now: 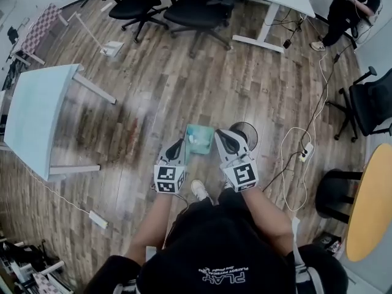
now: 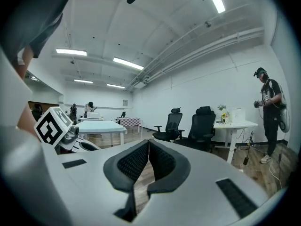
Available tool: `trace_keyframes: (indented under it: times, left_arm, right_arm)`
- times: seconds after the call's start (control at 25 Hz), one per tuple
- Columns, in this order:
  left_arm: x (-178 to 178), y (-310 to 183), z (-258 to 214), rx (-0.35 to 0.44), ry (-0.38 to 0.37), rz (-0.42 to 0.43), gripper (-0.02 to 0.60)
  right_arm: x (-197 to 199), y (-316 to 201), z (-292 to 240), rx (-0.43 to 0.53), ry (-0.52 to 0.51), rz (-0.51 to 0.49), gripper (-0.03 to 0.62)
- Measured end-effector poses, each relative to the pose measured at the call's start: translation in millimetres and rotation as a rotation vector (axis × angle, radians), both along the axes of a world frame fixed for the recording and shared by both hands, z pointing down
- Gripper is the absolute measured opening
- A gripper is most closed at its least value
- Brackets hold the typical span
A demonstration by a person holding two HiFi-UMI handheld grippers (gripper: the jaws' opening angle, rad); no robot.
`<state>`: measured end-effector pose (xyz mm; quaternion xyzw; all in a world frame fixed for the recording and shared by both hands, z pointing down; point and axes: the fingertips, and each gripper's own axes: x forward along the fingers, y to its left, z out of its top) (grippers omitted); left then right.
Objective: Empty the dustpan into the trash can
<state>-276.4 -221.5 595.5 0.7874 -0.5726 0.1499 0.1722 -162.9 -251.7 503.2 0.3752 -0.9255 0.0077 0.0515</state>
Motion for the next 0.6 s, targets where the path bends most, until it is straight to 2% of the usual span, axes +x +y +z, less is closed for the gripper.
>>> trace_keyframes:
  times: [0.24,0.32,0.48,0.6]
  left_arm:
    - [7,-6,35,-0.074,-0.01,0.028,0.025]
    - [10,-7,53,-0.107,-0.045,0.045,0.025]
    - [-3,-8,99,-0.196,-0.139,0.0,0.025]
    - [-5,-2,117,-0.254,-0.169,0.008,0.026]
  right_arm:
    - [13,-6,34,-0.055,0.039,0.02,0.023]
    - [16,-6,49,-0.077,0.052,0.023,0.023]
    - [18,-7,84,-0.117,0.066,0.034,0.024]
    - [16,-2,104,-0.136,0.083,0.032,0.023]
